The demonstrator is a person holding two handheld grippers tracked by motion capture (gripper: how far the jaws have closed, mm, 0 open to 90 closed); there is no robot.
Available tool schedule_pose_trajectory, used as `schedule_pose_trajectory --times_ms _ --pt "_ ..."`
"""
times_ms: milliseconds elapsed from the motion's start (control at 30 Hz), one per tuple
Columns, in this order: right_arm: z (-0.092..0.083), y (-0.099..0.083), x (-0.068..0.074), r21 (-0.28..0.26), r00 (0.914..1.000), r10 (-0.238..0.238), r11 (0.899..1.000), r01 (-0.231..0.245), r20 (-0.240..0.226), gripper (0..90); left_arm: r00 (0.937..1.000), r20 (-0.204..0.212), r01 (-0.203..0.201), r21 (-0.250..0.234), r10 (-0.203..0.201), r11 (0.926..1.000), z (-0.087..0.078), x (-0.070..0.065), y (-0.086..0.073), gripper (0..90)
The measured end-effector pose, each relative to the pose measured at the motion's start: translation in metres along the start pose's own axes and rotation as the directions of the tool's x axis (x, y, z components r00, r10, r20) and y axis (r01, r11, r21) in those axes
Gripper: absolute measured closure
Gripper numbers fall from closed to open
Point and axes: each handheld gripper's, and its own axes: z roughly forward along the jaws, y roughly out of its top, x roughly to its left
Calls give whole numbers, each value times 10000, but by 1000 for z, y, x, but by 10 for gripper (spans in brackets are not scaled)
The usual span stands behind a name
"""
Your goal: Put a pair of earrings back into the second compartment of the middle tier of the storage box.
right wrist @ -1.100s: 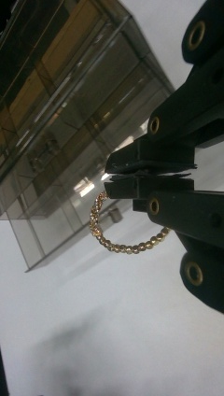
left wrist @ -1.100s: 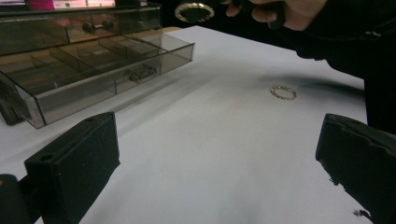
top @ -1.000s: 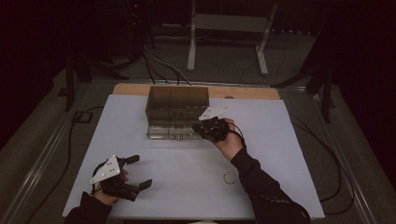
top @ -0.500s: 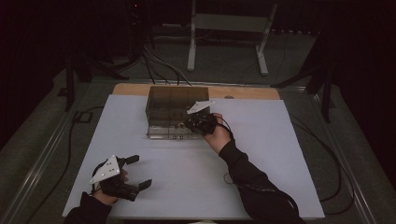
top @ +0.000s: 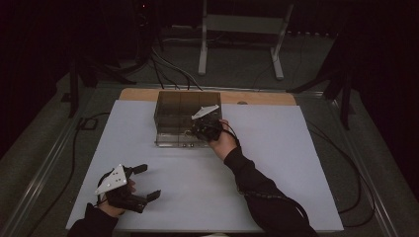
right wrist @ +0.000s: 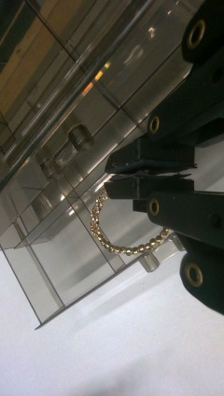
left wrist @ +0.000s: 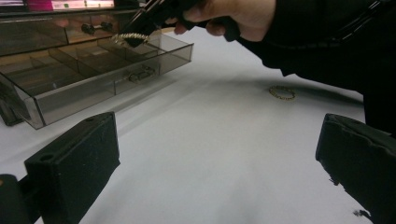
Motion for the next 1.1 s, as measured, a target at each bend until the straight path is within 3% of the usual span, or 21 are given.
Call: schedule_pose_trajectory --times_ms 200,367,633,867,1100 --pt "7 0 -3 20 9983 521 9986 -522 248 851 10000 36 -13 20 13 10000 0 0 0 4" --pt "8 -2 -5 -16 9973 709 9975 -709 191 757 10000 58 -22 34 22 10000 0 -1 0 4" --pt "-6 -3 -1 -374 9954 804 9959 -823 -520 499 10000 44 -24 18 24 10000 0 -1 0 4" --pt "-20 -9 3 -619 9930 890 9937 -939 -774 289 10000 43 -9 34 9 10000 1 0 -1 4" --pt "-36 -20 3 -709 9879 770 9937 -871 -1350 151 10000 24 -39 34 39 10000 0 0 0 4"
